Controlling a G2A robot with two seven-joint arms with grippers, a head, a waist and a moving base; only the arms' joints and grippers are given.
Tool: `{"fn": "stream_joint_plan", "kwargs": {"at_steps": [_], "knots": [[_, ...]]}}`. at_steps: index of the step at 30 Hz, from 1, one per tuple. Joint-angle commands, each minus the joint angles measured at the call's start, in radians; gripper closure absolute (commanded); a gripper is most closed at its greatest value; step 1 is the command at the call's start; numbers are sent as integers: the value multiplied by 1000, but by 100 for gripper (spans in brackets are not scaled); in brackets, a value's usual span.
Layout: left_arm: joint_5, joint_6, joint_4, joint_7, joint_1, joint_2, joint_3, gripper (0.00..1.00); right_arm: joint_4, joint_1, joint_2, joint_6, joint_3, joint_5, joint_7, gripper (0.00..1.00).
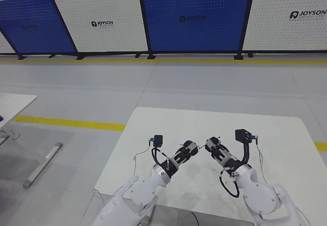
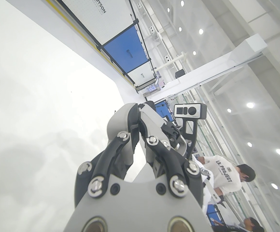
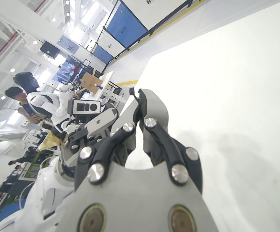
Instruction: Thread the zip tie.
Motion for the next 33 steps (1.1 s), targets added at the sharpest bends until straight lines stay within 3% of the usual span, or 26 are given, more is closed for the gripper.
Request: {"fn": "stream_joint_plan", "kwargs": {"at_steps": [1, 11, 17, 24, 33], "knots": [[-20, 1, 1, -1, -2, -1, -1, 100, -5, -8, 0, -7, 6, 11, -14, 100], [-139, -42, -2, -55, 5, -2, -15, 100, -6, -30, -1, -23, 24, 46, -35, 100], [-114, -42, 8, -55, 4, -2, -2, 100, -3, -33, -3, -52, 22, 71, -29, 100], [-30, -26, 16, 22, -1, -5, 5, 100, -3, -39, -2, -47, 34, 59, -36, 100], [9, 5, 13, 14, -2, -4, 6, 100, -9, -43, -2, -36, 37, 40, -42, 100]]}}
